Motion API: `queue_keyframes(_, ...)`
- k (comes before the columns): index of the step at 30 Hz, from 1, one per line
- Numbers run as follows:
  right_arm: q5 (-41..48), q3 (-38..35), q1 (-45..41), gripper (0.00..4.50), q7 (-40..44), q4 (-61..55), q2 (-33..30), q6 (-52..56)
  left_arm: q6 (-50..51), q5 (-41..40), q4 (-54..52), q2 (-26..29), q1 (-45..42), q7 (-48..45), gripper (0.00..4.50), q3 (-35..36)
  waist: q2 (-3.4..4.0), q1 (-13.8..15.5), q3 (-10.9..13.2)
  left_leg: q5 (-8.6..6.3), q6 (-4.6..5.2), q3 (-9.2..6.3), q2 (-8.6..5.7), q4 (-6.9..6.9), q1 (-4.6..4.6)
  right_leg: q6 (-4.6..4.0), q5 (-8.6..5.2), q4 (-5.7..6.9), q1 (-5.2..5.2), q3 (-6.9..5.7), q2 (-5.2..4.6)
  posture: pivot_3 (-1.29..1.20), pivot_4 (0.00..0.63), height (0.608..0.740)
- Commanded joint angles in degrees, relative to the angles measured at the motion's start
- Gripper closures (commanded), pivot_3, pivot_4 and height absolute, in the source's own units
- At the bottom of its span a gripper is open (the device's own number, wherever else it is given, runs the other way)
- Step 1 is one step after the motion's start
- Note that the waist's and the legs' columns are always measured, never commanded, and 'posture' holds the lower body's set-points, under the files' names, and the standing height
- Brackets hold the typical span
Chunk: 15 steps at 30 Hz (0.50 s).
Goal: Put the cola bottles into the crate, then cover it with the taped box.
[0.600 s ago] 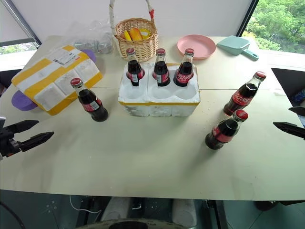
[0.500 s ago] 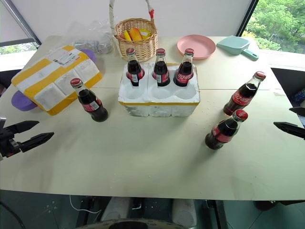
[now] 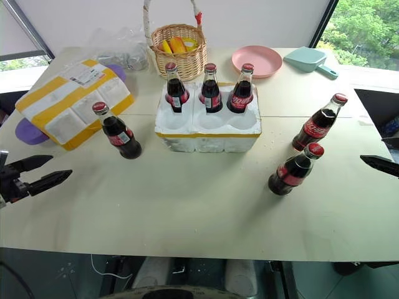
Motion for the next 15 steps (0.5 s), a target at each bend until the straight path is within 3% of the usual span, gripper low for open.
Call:
queue_keyframes(1,2.1,-2.6,-2.2,0.0,2.3,-2.6,-4.8,2.9,-1.0,-0.6,-1.4,0.8,-1.4,-1.2,0.1,0.1,0.02,0.0,0.0,0.0,0.0,0.01,0.0,0.0,0.0,0.0,0.0,0.01,0.0,0.0,0.0,0.0,0.15,0.74)
queue_keyframes(8,10.9,-5.8,-8.6,0.0,8.9,-15.0,-13.4,18.5,0.3,-1.8,-0.3,1.4,-11.7,-1.4,0.1,-6.1,0.21,0.1,-0.1,0.0,0.0,-0.07,0.01,0.03,0.01,-0.01,0.0,0.1,-0.03,0.01,-0.01,0.0,0.15,0.74)
queue_keyframes(15,24.5,-7.7,-13.3,0.0,6.1,-38.2,-13.7,36.4,-3.5,2.7,4.8,-2.1,-20.9,-0.7,0.1,-16.4,0.15,0.1,0.0,0.0,0.0,-0.08,0.04,0.02,0.0,-0.03,0.03,0.17,-0.06,0.03,0.01,0.0,0.15,0.74)
